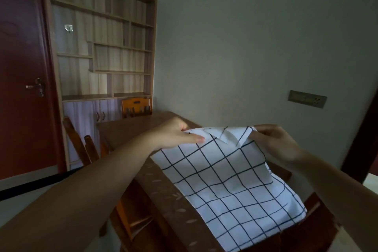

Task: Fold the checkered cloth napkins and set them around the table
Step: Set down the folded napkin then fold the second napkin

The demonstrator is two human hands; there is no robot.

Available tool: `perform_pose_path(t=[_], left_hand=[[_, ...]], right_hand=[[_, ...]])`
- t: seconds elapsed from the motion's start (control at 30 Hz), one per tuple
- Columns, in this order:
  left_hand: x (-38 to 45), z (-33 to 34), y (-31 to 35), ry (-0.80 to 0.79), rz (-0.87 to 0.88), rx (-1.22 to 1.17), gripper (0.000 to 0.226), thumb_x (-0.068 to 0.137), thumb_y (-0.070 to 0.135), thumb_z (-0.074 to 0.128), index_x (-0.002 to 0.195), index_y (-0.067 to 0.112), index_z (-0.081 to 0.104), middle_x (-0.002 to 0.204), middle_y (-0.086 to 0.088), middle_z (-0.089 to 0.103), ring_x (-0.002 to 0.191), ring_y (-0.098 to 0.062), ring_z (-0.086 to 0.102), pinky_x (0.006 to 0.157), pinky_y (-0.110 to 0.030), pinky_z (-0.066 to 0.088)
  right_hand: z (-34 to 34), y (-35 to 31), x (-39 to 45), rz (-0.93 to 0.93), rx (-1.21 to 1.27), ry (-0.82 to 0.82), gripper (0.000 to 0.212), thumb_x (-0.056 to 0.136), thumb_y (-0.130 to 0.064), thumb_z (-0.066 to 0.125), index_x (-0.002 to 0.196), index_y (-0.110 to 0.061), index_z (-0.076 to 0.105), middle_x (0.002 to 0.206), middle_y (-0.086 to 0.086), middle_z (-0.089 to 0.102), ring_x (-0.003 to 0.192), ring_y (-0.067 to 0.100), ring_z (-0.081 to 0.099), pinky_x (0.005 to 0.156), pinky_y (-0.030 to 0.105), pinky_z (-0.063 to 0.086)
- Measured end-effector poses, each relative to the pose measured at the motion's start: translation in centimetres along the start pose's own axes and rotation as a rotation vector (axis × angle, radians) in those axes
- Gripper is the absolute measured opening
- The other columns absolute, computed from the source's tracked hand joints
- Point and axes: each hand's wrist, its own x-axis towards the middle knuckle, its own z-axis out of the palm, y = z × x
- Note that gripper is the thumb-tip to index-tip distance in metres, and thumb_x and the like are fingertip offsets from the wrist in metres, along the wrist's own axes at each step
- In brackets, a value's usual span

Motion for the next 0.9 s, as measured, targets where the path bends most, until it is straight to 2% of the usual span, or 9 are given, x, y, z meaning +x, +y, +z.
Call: perform_pose_path(t=[0.07,0.13,0.27,0.33,0.4,0.57,0.7,0.8,0.9], left_hand=[[-0.5,0.0,1.3,-0.097,0.046,-0.002,0.026,0.071,0.045,0.08,0.078,0.026,0.065,0.072,0.013,0.057,0.069,-0.006,0.053,0.064,-0.023,0.038],[-0.2,0.5,3.0,-0.108,0.156,-0.101,0.04,0.072,0.032,0.082,0.109,0.032,0.066,0.103,0.018,0.065,0.1,0.0,0.06,0.085,-0.016,0.042],[1.6,1.5,4.5,0.177,0.251,-0.077,0.007,0.087,0.01,0.065,0.087,0.012,0.072,0.07,0.008,0.063,0.064,-0.004,0.058,0.067,-0.024,0.045],[2.6,1.2,3.6,0.302,0.183,-0.144,0.036,0.096,0.024,0.055,0.078,-0.006,0.063,0.063,-0.005,0.053,0.059,-0.016,0.046,0.062,-0.03,0.036],[2.9,0.5,2.9,0.369,0.102,-0.217,0.044,0.098,0.031,0.054,0.08,-0.009,0.061,0.068,-0.014,0.054,0.066,-0.017,0.047,0.062,-0.035,0.039],[2.7,0.7,2.6,0.369,-0.016,-0.363,0.028,0.099,0.025,0.052,0.088,0.004,0.067,0.076,-0.012,0.063,0.068,-0.025,0.057,0.062,-0.03,0.045],[2.7,0.9,3.0,0.442,-0.077,-0.512,0.025,0.1,0.022,0.05,0.076,0.022,0.058,0.073,-0.001,0.059,0.068,-0.016,0.055,0.057,-0.025,0.042],[2.9,0.7,1.8,0.483,-0.151,-0.493,0.027,0.101,0.021,0.043,0.083,0.012,0.06,0.067,-0.004,0.052,0.061,-0.018,0.048,0.056,-0.025,0.038],[2.8,0.1,-0.3,0.293,-0.213,-0.447,0.017,0.094,0.029,0.059,0.101,0.016,0.066,0.088,-0.004,0.065,0.086,-0.024,0.061,0.079,-0.034,0.048]], right_hand=[[0.1,-0.5,-0.1,0.019,-0.021,-0.053,0.035,0.093,-0.016,0.057,0.058,-0.01,0.06,0.047,-0.008,0.05,0.044,0.007,0.043,0.045,0.015,0.034],[0.6,-0.9,0.2,0.019,-0.034,-0.083,0.032,0.093,-0.017,0.057,0.065,-0.005,0.064,0.047,-0.009,0.05,0.043,0.005,0.043,0.043,0.014,0.033],[0.4,-0.7,0.0,-0.027,-0.072,-0.148,0.05,0.081,-0.048,0.068,0.072,0.001,0.064,0.058,0.001,0.051,0.054,0.012,0.047,0.053,0.025,0.036],[-0.3,0.5,-0.7,0.039,-0.167,-0.23,0.046,0.068,-0.053,0.076,0.073,-0.008,0.071,0.063,0.003,0.06,0.06,0.017,0.055,0.059,0.031,0.044],[-1.2,2.6,-1.2,0.135,-0.235,-0.23,0.016,0.067,-0.034,0.085,0.064,-0.021,0.075,0.059,-0.002,0.065,0.062,0.017,0.059,0.063,0.031,0.048],[-2.4,4.2,-2.3,0.148,-0.363,-0.082,0.021,0.076,-0.029,0.08,0.059,-0.035,0.07,0.047,-0.017,0.058,0.045,-0.007,0.049,0.049,0.006,0.033],[-2.6,4.9,-2.7,0.114,-0.414,-0.095,0.032,0.071,-0.031,0.084,0.051,-0.032,0.059,0.045,-0.015,0.045,0.043,-0.003,0.041,0.047,0.012,0.03],[-3.1,5.3,-2.8,0.043,-0.591,-0.038,0.048,0.084,-0.031,0.072,0.045,-0.025,0.046,0.042,-0.009,0.036,0.039,0.003,0.037,0.044,0.017,0.028],[-3.7,4.7,-2.8,-0.06,-0.627,0.0,0.045,0.094,-0.028,0.059,0.053,-0.019,0.042,0.045,-0.007,0.039,0.043,0.003,0.041,0.046,0.017,0.027]])
